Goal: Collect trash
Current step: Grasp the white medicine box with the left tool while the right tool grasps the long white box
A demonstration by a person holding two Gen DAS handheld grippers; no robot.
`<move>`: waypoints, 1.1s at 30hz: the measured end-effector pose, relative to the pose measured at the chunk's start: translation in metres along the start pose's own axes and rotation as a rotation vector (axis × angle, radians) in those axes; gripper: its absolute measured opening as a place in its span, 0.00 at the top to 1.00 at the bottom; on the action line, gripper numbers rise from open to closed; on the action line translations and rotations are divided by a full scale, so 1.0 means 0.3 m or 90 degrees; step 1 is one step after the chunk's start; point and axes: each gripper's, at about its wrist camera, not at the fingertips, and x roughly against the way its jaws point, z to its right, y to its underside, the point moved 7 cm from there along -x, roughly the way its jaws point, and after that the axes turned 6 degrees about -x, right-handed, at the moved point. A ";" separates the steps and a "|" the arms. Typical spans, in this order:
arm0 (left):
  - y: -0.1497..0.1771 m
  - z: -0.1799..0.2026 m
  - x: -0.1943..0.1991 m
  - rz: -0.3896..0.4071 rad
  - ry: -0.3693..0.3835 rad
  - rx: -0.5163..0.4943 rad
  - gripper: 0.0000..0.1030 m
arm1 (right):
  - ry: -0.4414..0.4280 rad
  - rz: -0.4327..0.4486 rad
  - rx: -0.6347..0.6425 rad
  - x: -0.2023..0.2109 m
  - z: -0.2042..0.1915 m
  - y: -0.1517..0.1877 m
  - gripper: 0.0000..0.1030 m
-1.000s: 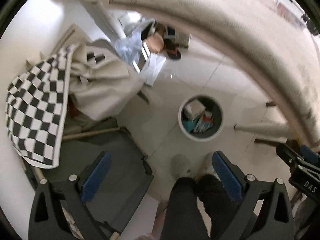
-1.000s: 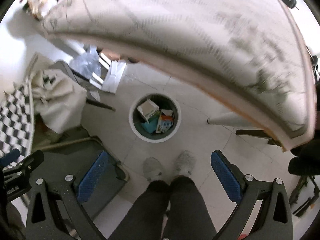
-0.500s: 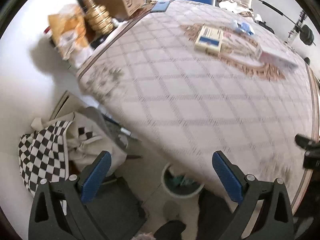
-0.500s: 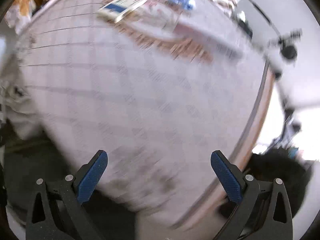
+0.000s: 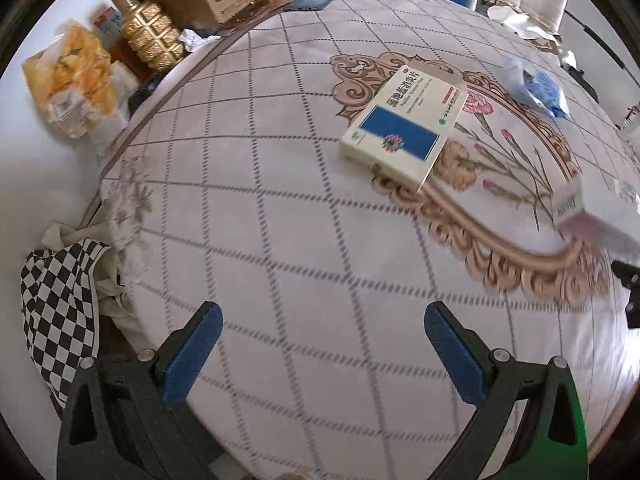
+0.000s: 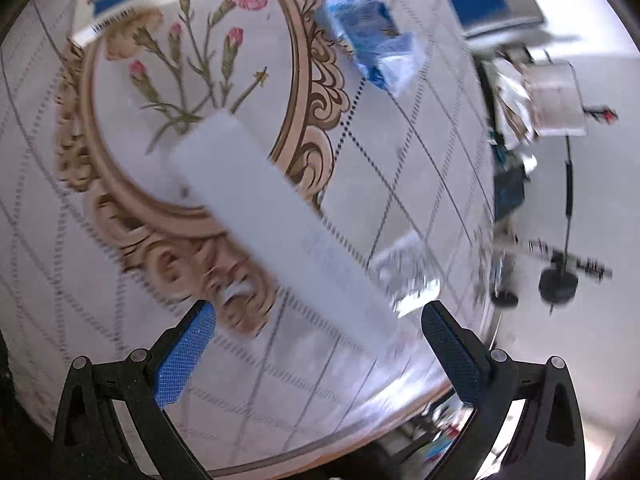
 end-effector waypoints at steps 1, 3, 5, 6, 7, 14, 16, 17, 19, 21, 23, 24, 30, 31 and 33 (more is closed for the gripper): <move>-0.013 0.010 -0.011 -0.002 0.002 0.003 0.00 | -0.010 -0.003 0.010 -0.018 -0.003 -0.010 0.02; -0.028 0.024 -0.026 -0.007 0.001 0.005 0.00 | -0.046 -0.013 0.021 -0.058 -0.009 -0.023 0.06; -0.042 0.033 -0.038 -0.016 0.003 0.005 0.00 | -0.072 -0.024 0.012 -0.089 -0.008 -0.028 0.19; -0.047 0.038 -0.042 -0.018 0.003 0.003 0.00 | -0.075 -0.018 -0.001 -0.096 0.000 -0.029 0.19; -0.055 0.039 -0.043 -0.020 0.001 -0.001 0.00 | -0.084 -0.015 -0.022 -0.097 0.014 -0.031 0.22; -0.167 0.032 -0.042 -0.013 -0.001 -0.032 0.00 | -0.326 -0.075 -0.376 -0.145 0.179 0.015 0.55; -0.226 0.048 -0.053 -0.019 0.005 -0.061 0.00 | -0.381 -0.090 -0.485 -0.178 0.232 0.046 0.57; -0.250 0.056 -0.059 -0.021 0.005 -0.075 0.00 | -0.403 -0.090 -0.538 -0.194 0.262 0.062 0.57; -0.320 0.089 -0.080 -0.028 0.011 -0.126 0.00 | -0.424 -0.088 -0.604 -0.216 0.304 0.085 0.57; -0.366 0.112 -0.101 -0.037 0.012 -0.163 0.00 | -0.441 -0.097 -0.632 -0.238 0.327 0.104 0.55; -0.419 0.141 -0.125 -0.044 0.017 -0.197 0.00 | -0.445 -0.099 -0.624 -0.248 0.335 0.115 0.43; -0.441 0.159 -0.135 -0.048 0.024 -0.214 0.00 | -0.429 -0.092 -0.612 -0.251 0.342 0.119 0.41; -0.506 0.275 -0.203 -0.071 0.019 -0.316 0.00 | -0.356 -0.072 -0.588 -0.256 0.298 0.165 0.41; -0.506 0.292 -0.220 -0.076 0.013 -0.334 0.00 | -0.348 -0.070 -0.586 -0.256 0.288 0.162 0.41; -0.504 0.309 -0.238 -0.078 0.009 -0.351 0.00 | -0.344 -0.066 -0.592 -0.261 0.266 0.156 0.44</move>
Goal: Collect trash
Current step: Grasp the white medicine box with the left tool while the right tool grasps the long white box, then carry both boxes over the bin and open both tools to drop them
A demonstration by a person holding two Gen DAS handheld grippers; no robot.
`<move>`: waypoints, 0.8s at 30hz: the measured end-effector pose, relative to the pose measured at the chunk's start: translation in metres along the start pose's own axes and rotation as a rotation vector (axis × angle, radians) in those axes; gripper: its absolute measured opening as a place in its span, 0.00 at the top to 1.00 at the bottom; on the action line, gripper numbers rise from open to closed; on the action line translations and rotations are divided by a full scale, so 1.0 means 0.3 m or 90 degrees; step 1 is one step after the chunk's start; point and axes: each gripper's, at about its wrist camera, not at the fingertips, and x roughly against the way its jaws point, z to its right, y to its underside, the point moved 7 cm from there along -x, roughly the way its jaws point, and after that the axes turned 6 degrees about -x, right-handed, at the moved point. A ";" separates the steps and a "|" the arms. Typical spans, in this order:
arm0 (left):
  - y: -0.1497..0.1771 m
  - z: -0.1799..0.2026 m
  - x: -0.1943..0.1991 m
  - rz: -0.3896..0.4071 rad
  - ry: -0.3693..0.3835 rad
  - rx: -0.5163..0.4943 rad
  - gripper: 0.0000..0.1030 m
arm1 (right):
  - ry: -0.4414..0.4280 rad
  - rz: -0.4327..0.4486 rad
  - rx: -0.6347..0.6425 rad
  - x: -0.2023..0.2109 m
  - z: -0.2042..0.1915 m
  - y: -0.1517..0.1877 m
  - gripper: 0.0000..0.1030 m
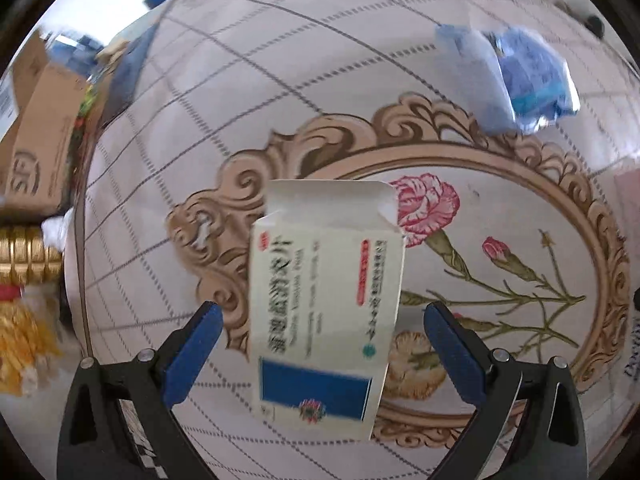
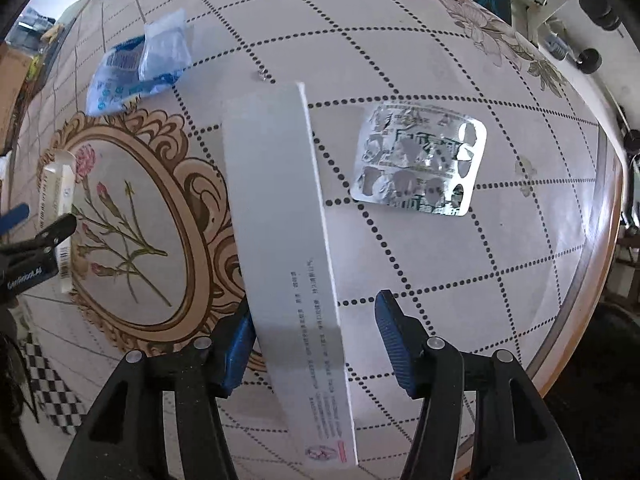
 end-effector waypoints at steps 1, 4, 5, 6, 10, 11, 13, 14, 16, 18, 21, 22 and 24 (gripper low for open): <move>-0.007 0.002 0.004 0.011 0.006 0.002 0.02 | -0.001 0.004 -0.006 -0.009 -0.004 0.044 0.54; -0.002 0.012 0.011 0.025 0.039 0.016 0.17 | -0.003 0.019 -0.025 -0.020 -0.004 0.060 0.62; 0.000 0.007 0.011 0.031 0.040 0.018 0.24 | 0.002 0.024 -0.026 -0.016 -0.015 0.061 0.62; 0.009 0.019 0.022 0.040 0.034 0.011 0.29 | 0.003 0.028 -0.029 -0.015 -0.023 0.075 0.62; 0.077 0.064 0.040 0.038 0.052 0.024 0.34 | -0.011 0.022 -0.041 -0.036 -0.066 0.191 0.62; 0.103 0.073 0.044 0.039 0.060 0.033 0.34 | -0.014 0.019 -0.042 -0.040 -0.068 0.217 0.62; 0.188 0.096 0.053 0.030 0.077 0.061 0.34 | -0.026 0.013 -0.046 -0.049 -0.067 0.276 0.62; 0.249 0.115 0.060 0.025 0.097 0.085 0.34 | -0.032 0.007 -0.052 -0.056 -0.063 0.320 0.62; 0.360 0.151 0.070 0.011 0.131 0.118 0.34 | -0.039 0.000 -0.060 -0.065 -0.056 0.396 0.62; 0.467 0.184 0.077 -0.005 0.154 0.153 0.34 | -0.057 -0.017 -0.076 -0.080 -0.059 0.488 0.62; 0.584 0.215 0.080 -0.024 0.169 0.189 0.34 | -0.081 -0.049 -0.097 -0.101 -0.067 0.609 0.63; 0.621 0.227 0.081 -0.027 0.171 0.198 0.34 | -0.082 -0.056 -0.098 -0.107 -0.072 0.639 0.63; 0.663 0.239 0.073 -0.031 0.165 0.208 0.34 | -0.067 -0.052 -0.088 -0.113 -0.083 0.687 0.63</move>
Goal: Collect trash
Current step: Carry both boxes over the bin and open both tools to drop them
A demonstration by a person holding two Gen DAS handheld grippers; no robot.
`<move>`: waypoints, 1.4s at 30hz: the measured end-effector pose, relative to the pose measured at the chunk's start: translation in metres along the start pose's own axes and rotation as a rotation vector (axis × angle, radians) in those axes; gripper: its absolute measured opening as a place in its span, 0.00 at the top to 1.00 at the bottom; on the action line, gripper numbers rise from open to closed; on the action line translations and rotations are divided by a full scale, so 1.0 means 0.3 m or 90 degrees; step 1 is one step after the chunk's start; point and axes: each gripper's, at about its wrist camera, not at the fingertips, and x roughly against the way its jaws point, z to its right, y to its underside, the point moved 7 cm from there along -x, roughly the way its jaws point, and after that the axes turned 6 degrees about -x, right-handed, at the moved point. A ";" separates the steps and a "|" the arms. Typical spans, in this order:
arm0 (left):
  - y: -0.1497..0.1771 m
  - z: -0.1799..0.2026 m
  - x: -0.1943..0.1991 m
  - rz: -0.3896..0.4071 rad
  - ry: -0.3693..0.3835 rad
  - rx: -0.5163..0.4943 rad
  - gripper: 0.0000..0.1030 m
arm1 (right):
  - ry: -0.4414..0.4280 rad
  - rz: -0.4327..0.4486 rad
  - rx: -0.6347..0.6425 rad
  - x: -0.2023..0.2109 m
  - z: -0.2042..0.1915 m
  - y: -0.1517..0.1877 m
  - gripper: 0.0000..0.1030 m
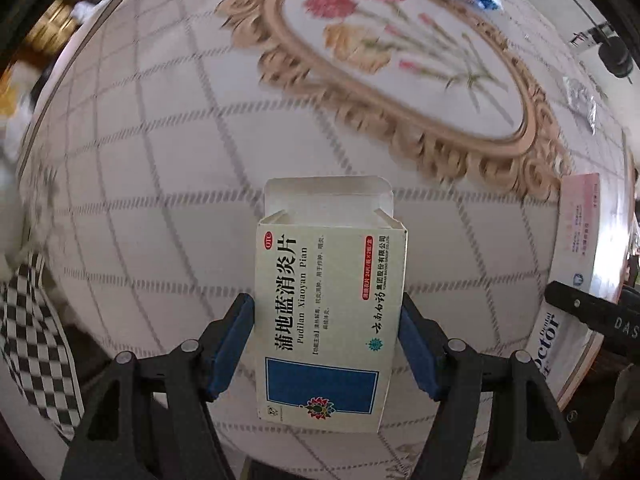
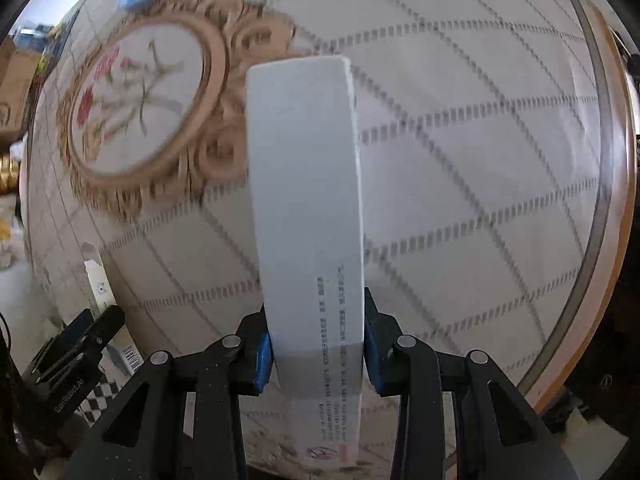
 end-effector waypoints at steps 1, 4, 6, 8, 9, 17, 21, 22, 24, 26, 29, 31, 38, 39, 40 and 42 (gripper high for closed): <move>0.009 0.004 -0.006 0.001 -0.002 -0.002 0.34 | 0.007 0.005 0.004 -0.003 -0.003 0.015 0.63; 0.017 0.016 -0.011 0.009 -0.011 -0.009 0.34 | 0.031 0.003 0.012 -0.025 -0.019 0.098 0.62; 0.014 0.024 -0.017 0.010 -0.015 -0.011 0.34 | 0.024 -0.009 0.006 -0.035 -0.029 0.133 0.58; 0.003 0.024 -0.035 0.013 -0.018 -0.014 0.34 | 0.031 -0.011 0.008 -0.043 -0.032 0.162 0.51; -0.007 0.012 -0.041 0.015 -0.020 -0.014 0.34 | 0.036 -0.010 0.010 -0.046 -0.034 0.175 0.51; 0.025 -0.009 0.026 0.047 -0.022 -0.033 0.34 | 0.044 0.045 0.030 -0.076 -0.060 0.275 0.65; 0.070 -0.021 0.118 0.081 -0.021 -0.036 0.34 | 0.029 0.075 0.043 -0.025 -0.094 0.356 0.65; 0.090 -0.026 0.155 0.098 -0.021 -0.037 0.34 | 0.023 0.081 0.045 -0.010 -0.102 0.386 0.65; 0.122 -0.038 0.205 0.120 -0.019 -0.040 0.34 | 0.011 0.099 0.051 0.015 -0.137 0.453 0.65; 0.184 -0.063 0.283 0.157 -0.021 -0.046 0.34 | 0.002 0.116 0.055 0.036 -0.164 0.518 0.65; 0.261 -0.127 0.361 0.195 -0.015 -0.054 0.34 | -0.020 0.143 0.062 0.086 -0.192 0.639 0.65; 0.350 -0.205 0.406 0.221 -0.012 -0.062 0.34 | -0.032 0.156 0.065 0.123 -0.224 0.726 0.65; 0.612 -0.377 0.411 0.228 0.019 -0.057 0.34 | -0.076 0.104 0.075 0.063 -0.289 1.137 0.65; 0.659 -0.401 0.391 0.217 0.023 -0.052 0.34 | -0.079 0.090 0.077 0.031 -0.293 1.194 0.65; 0.715 -0.429 0.359 0.200 0.032 -0.046 0.34 | -0.083 0.067 0.083 -0.018 -0.294 1.254 0.65; 0.814 -0.475 0.271 0.160 0.044 -0.037 0.34 | -0.083 0.016 0.095 -0.146 -0.318 1.357 0.65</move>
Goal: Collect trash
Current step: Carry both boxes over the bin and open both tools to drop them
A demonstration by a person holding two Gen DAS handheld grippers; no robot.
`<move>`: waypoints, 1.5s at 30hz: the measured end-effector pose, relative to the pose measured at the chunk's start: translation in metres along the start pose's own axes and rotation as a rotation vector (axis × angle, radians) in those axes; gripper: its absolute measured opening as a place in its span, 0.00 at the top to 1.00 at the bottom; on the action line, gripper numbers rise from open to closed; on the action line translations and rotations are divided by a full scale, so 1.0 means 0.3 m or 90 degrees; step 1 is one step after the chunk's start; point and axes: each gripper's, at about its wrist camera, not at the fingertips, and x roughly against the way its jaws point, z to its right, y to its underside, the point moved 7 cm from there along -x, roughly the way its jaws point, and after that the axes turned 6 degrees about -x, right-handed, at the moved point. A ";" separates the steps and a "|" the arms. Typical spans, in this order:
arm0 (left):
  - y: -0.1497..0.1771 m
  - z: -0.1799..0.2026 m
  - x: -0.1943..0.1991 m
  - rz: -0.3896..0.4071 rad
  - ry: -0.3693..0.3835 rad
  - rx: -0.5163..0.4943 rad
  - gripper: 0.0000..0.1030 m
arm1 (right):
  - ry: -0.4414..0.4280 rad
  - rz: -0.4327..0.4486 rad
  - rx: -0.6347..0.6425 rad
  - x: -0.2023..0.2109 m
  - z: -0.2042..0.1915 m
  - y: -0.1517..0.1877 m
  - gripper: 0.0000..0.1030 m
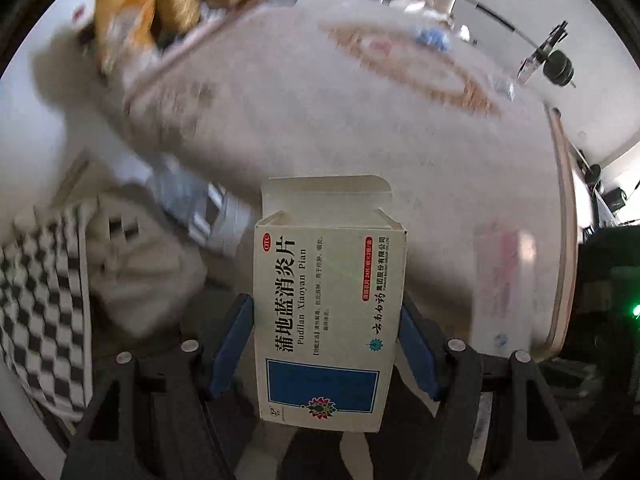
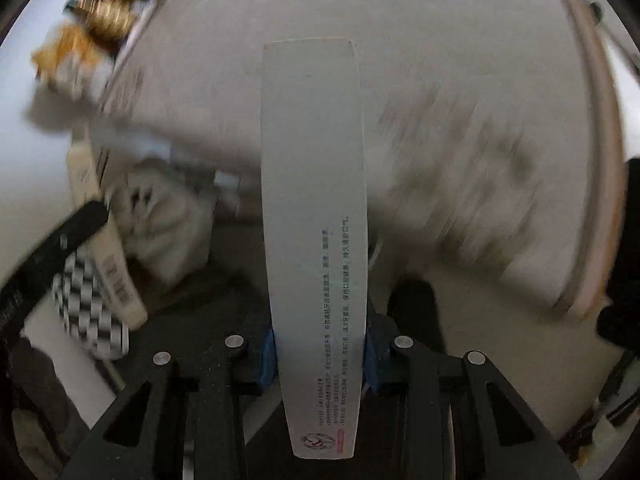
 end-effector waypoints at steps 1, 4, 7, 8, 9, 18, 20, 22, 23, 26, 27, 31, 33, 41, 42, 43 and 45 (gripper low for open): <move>0.048 -0.014 -0.026 -0.016 0.004 0.003 0.34 | -0.001 -0.025 0.003 -0.072 -0.010 0.045 0.65; 0.204 -0.068 -0.184 -0.081 0.021 0.019 0.34 | 0.001 -0.094 0.002 -0.312 -0.006 0.151 0.65; 0.323 -0.117 -0.404 -0.145 0.055 0.059 0.34 | 0.003 -0.151 -0.011 -0.584 0.026 0.203 0.65; 0.351 -0.125 -0.471 -0.160 0.072 0.073 0.34 | 0.002 -0.163 -0.018 -0.669 0.045 0.209 0.65; 0.380 -0.135 -0.558 -0.178 0.092 0.091 0.34 | 0.002 -0.171 -0.029 -0.767 0.068 0.203 0.65; 0.449 -0.198 -1.261 -0.285 0.176 0.235 0.34 | -0.028 -0.214 -0.150 -1.365 0.282 -0.026 0.65; 0.434 -0.201 -1.377 -0.301 0.193 0.246 0.33 | -0.031 -0.219 -0.146 -1.437 0.304 -0.091 0.65; 0.439 -0.209 -1.440 -0.313 0.200 0.251 0.33 | -0.028 -0.221 -0.135 -1.488 0.309 -0.167 0.65; 0.431 -0.211 -1.473 -0.321 0.199 0.246 0.33 | -0.029 -0.221 -0.133 -1.510 0.317 -0.187 0.64; 0.411 -0.227 -1.497 -0.311 0.188 0.229 0.30 | -0.049 -0.225 -0.130 -1.563 0.313 -0.260 0.63; 0.412 -0.230 -1.489 -0.307 0.188 0.229 0.28 | -0.059 -0.225 -0.133 -1.573 0.309 -0.277 0.58; 0.412 -0.275 -1.466 -0.285 0.151 0.228 0.03 | -0.056 -0.180 -0.115 -1.566 0.302 -0.336 0.00; 0.428 -0.294 -1.450 -0.280 0.117 0.216 0.03 | -0.008 -0.157 -0.089 -1.570 0.311 -0.343 0.00; 0.473 -0.310 -1.376 -0.202 -0.048 0.126 0.03 | 0.155 -0.045 0.027 -1.490 0.301 -0.329 0.00; 0.481 -0.306 -1.364 -0.198 -0.060 0.117 0.03 | 0.167 -0.035 0.034 -1.473 0.301 -0.323 0.00; 0.491 -0.301 -1.351 -0.195 -0.071 0.110 0.03 | 0.174 -0.026 0.032 -1.456 0.297 -0.318 0.00; 0.502 -0.289 -1.325 -0.192 -0.077 0.106 0.03 | 0.181 -0.016 0.034 -1.419 0.300 -0.303 0.00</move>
